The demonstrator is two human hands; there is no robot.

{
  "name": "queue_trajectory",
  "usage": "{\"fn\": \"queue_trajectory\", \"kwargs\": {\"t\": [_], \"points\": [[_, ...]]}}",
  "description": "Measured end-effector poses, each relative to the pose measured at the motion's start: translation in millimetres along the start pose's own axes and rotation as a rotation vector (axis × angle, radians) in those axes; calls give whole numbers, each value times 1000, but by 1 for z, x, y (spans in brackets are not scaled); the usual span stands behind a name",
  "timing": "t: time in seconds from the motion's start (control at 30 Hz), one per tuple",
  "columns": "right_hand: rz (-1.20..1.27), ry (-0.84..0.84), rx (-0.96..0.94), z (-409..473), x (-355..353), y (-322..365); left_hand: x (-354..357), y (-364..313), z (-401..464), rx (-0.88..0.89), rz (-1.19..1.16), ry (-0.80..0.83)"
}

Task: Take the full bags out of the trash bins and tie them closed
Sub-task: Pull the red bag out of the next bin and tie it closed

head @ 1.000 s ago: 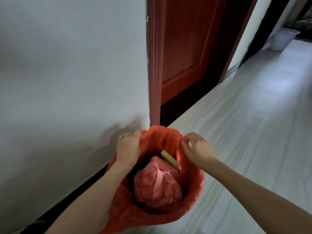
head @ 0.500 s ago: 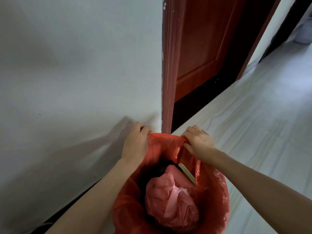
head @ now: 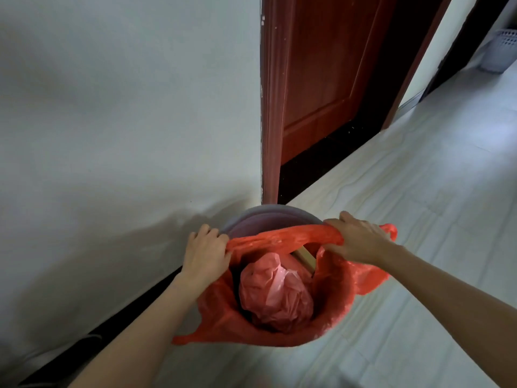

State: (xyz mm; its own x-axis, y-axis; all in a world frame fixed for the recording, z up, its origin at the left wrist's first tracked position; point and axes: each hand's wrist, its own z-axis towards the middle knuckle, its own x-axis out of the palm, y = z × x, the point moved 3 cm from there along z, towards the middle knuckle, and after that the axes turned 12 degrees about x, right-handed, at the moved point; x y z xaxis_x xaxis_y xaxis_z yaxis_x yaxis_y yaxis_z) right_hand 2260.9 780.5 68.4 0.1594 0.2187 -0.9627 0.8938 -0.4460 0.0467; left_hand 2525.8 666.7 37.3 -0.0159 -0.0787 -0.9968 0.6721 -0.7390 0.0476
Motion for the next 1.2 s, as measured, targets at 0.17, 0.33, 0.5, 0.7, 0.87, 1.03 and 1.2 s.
{"fn": "queue_trajectory", "kwargs": {"t": [0.17, 0.33, 0.5, 0.7, 0.87, 1.03, 1.2], "points": [[419, 159, 231, -34, 43, -20, 18, -2, -48, -118, -452, -149], [643, 125, 286, -40, 62, 5, 28, -13, -56, -323, -586, -344], [634, 123, 270, -19, 56, 26, 26, 11, -43, -409, -528, -363], [280, 147, 190, 1, 43, 32, 14, 31, -32, -504, -436, -156], [357, 432, 212, -9, 21, 24, 5, 38, -38, -483, -535, 196], [292, 428, 114, -36, -6, 44, -7, 35, -45, -410, -466, 431], [544, 200, -37, -57, -44, 75, -32, 26, -52, -349, -416, 417]]}}
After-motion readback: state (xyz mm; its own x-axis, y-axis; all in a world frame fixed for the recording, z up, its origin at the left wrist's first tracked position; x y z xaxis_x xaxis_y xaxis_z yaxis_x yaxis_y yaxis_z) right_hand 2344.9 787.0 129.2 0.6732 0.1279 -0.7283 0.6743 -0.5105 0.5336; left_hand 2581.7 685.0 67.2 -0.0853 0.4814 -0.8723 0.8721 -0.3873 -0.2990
